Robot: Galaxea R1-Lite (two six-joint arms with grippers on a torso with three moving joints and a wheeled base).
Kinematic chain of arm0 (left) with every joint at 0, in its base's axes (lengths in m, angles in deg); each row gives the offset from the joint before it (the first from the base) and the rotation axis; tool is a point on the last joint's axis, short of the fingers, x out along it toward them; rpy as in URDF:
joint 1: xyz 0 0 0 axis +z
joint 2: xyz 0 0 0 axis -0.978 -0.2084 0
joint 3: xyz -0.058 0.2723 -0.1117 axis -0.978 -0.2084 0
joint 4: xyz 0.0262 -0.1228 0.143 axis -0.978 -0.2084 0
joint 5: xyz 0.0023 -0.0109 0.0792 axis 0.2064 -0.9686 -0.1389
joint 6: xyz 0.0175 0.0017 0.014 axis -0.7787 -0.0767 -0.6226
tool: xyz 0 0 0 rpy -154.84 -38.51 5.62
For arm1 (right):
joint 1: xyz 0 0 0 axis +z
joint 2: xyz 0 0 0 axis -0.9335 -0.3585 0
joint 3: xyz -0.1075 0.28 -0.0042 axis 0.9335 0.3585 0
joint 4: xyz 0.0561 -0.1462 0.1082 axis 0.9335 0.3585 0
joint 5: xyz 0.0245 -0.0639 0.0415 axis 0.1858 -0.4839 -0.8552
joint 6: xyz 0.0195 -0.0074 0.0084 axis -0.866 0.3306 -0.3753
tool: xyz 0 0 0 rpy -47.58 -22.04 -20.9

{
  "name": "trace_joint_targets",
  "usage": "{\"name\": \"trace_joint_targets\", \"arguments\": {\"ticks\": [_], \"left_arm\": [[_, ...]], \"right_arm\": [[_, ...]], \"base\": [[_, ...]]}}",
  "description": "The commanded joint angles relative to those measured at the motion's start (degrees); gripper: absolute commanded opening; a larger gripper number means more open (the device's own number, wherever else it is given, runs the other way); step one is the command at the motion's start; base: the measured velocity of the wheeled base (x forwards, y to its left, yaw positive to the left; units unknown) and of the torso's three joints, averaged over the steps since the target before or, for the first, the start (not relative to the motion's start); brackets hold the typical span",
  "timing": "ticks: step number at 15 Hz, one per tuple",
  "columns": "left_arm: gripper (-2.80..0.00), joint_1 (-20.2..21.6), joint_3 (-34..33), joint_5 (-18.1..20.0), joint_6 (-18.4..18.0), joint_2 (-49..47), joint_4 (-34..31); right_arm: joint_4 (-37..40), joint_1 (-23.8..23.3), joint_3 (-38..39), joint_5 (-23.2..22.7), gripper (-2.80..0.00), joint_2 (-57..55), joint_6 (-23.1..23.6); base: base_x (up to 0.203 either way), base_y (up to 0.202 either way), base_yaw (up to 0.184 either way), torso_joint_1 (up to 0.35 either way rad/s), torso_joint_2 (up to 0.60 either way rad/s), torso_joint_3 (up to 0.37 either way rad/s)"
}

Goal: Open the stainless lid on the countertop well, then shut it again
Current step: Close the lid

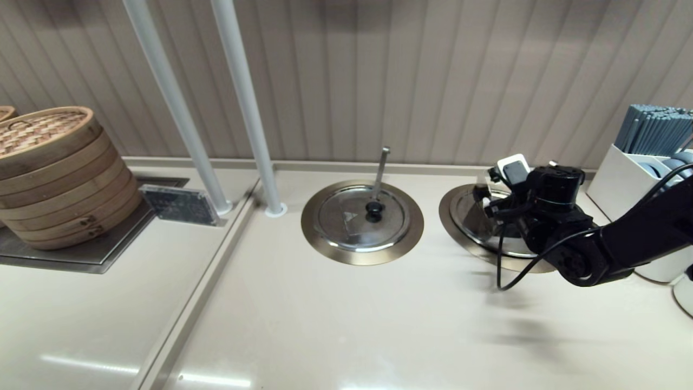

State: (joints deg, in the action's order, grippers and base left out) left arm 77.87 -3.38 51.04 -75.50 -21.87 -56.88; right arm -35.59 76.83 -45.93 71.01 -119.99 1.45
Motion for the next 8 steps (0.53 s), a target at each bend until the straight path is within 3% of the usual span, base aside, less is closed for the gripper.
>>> {"name": "trace_joint_targets", "arguments": {"ticks": [1, 8], "left_arm": [[-2.80, 0.01, -0.10, 0.00, 0.00, 0.00, 0.03], [-2.80, 0.01, -0.01, 0.00, 0.00, 0.00, 0.03]], "right_arm": [[-0.22, -2.51, 0.12, 0.09, 0.00, 1.95, 0.53], [-0.11, -5.93, 1.81, -0.33, 0.00, 6.04, 1.25]], "base": [[0.000, 0.000, 0.000, 0.000, 0.00, 0.000], [0.000, 0.000, 0.000, 0.000, 0.00, 0.000]]}}
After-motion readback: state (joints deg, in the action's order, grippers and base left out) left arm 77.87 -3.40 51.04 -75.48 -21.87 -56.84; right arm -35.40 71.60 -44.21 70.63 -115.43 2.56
